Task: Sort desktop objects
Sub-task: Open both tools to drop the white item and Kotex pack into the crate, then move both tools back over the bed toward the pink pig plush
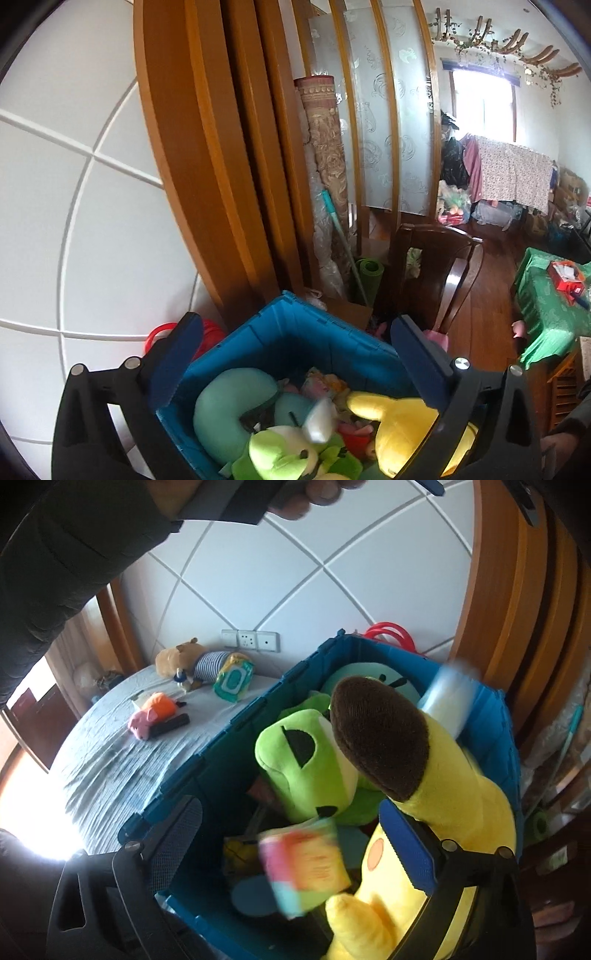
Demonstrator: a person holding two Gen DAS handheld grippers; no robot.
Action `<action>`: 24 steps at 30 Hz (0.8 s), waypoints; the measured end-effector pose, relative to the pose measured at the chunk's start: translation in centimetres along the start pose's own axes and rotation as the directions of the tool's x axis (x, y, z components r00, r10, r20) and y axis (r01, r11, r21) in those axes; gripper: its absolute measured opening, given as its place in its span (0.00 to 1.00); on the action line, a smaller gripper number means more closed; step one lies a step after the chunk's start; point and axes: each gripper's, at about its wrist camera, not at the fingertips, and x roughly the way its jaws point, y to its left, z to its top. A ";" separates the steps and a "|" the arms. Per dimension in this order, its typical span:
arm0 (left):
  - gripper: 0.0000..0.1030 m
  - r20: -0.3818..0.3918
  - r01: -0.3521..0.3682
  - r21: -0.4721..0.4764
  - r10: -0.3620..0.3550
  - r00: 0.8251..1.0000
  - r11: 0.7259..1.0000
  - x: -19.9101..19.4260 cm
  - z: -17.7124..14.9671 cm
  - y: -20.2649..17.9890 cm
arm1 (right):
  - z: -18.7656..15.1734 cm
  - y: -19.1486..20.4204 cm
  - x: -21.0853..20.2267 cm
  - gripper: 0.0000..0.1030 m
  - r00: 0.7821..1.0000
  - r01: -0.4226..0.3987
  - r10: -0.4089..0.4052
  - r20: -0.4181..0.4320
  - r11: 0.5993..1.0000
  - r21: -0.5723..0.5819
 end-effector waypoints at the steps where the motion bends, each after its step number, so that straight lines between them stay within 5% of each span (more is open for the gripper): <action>1: 1.00 -0.006 -0.012 0.000 0.012 1.000 1.000 -0.3 -0.3 0.2 | 0.0 0.0 0.0 0.95 1.000 0.004 -0.004 0.001 1.000 -0.001; 9: 1.00 0.015 -0.115 -0.034 0.116 0.993 0.993 -5.9 -3.1 1.5 | 0.0 0.6 -0.4 0.95 0.999 0.033 -0.033 0.010 0.999 -0.008; 14: 1.00 0.056 -0.219 -0.115 0.226 0.972 0.969 -11.8 -7.0 3.8 | 0.6 2.2 -0.5 0.96 0.998 0.039 -0.039 0.039 0.999 0.002; 19: 1.00 0.092 -0.375 -0.256 0.408 0.908 0.891 -20.2 -14.9 7.7 | 1.2 3.9 -0.5 0.97 0.997 0.045 -0.046 0.067 0.999 0.011; 24: 1.00 0.043 -0.531 -0.361 0.582 0.812 0.767 -28.4 -26.0 11.8 | 1.8 5.5 -0.6 0.97 0.994 0.051 -0.052 0.096 0.999 0.021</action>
